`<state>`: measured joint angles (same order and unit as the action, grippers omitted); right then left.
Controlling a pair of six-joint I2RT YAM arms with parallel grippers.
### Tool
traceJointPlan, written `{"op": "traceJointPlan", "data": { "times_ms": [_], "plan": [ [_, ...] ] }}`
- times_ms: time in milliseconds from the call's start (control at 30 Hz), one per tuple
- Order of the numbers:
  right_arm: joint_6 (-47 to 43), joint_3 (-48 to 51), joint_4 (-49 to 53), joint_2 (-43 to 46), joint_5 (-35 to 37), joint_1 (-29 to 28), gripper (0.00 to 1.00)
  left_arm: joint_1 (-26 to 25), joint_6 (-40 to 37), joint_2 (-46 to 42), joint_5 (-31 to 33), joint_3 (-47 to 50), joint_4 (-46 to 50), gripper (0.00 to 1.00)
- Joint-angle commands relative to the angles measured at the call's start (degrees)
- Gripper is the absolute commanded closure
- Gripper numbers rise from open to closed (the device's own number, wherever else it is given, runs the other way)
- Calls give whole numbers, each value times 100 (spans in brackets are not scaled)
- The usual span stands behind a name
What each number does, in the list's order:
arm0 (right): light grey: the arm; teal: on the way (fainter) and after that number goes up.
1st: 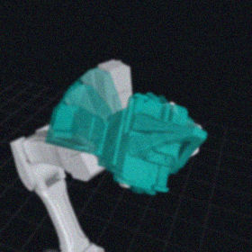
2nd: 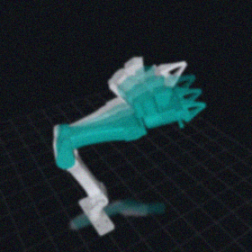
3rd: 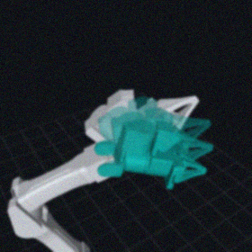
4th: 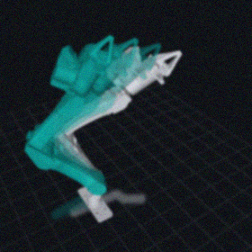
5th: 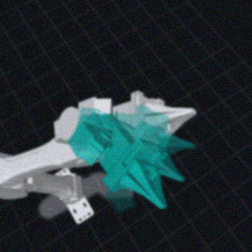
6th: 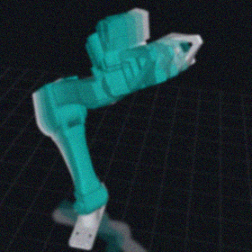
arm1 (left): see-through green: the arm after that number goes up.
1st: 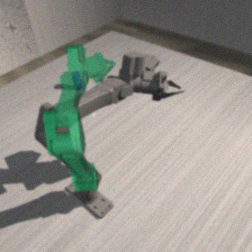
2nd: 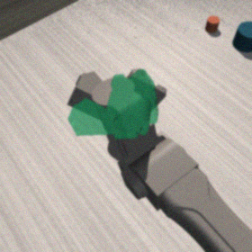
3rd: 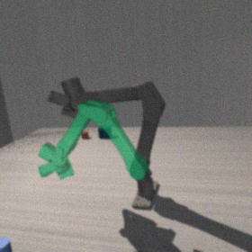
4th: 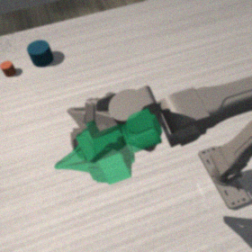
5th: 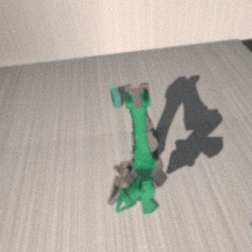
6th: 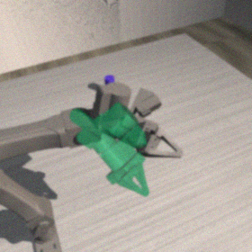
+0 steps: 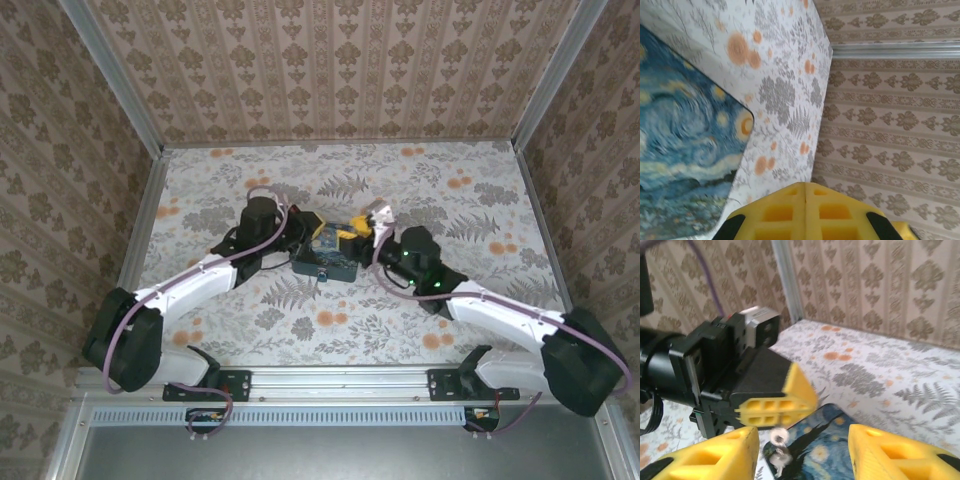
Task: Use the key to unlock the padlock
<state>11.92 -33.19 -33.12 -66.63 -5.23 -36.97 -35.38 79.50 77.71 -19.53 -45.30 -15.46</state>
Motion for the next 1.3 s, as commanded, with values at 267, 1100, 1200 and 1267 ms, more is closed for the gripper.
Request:
{"op": "traceJointPlan", "data": {
  "times_ms": [267,1100,1200,1267],
  "plan": [
    [3058,-51,-246,-27,-1416,892,39,329,-2588,-742,403,67,-235,100],
    [5822,-693,-3999,-2892,-2012,517,38,312,-1165,-337,441,760,-2143,100],
    [5822,-715,-4006,-2988,-2006,447,38,303,-1165,-344,476,785,-2145,100],
    [5828,-716,-4032,-3035,-1995,404,38,302,-1166,-352,492,810,-2145,100]
  ]
}}
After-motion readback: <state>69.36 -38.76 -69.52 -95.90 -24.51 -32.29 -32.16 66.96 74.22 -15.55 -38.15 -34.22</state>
